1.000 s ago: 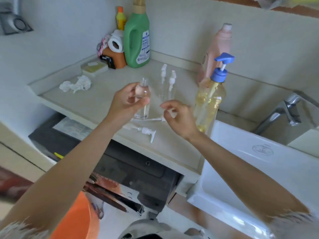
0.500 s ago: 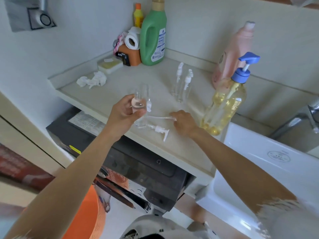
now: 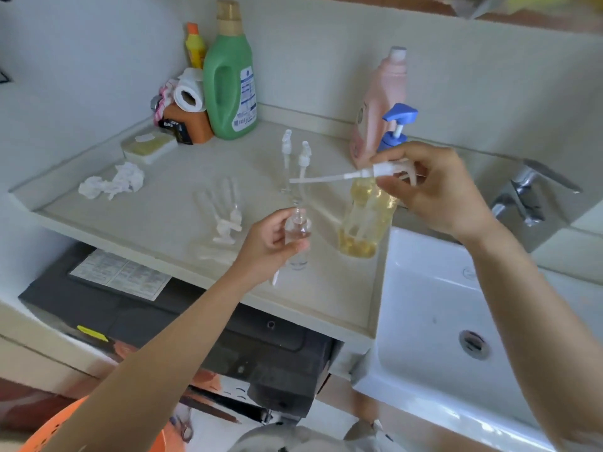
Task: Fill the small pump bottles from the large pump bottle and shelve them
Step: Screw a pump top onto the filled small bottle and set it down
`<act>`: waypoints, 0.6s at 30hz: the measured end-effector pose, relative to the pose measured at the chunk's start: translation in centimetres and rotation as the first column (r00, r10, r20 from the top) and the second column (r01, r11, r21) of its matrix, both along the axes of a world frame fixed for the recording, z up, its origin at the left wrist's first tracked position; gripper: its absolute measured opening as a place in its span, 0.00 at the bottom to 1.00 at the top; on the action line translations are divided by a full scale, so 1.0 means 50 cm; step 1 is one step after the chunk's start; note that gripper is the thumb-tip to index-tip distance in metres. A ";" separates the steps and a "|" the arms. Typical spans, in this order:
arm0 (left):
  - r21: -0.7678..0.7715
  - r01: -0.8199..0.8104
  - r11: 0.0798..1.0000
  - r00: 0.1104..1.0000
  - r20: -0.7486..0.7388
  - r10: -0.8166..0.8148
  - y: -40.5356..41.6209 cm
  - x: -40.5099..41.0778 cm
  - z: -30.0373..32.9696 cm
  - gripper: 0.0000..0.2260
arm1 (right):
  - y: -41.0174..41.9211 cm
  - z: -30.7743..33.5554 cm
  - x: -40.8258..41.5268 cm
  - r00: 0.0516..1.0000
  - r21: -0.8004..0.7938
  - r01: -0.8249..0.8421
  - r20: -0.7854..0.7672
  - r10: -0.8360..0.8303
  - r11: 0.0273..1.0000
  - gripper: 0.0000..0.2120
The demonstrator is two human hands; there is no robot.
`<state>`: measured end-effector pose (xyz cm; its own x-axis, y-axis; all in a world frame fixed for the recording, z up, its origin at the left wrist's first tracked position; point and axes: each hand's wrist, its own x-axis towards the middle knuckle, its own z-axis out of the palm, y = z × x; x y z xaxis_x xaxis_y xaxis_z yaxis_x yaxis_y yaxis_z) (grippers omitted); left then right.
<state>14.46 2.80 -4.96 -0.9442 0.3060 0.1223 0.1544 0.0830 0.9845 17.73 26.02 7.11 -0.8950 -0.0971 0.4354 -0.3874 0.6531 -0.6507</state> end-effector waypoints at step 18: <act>-0.059 0.132 0.990 0.991 0.007 -0.131 0.060 -0.007 -0.054 0.20 | 0.026 0.030 -0.007 0.991 0.454 -0.114 0.120 0.066 0.884 0.10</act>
<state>14.12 5.81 -7.68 -0.8956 0.4342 0.0974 0.1648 0.1205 0.9789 17.40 27.30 8.59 -0.9088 -0.3463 0.2327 -0.4083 0.8531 -0.3249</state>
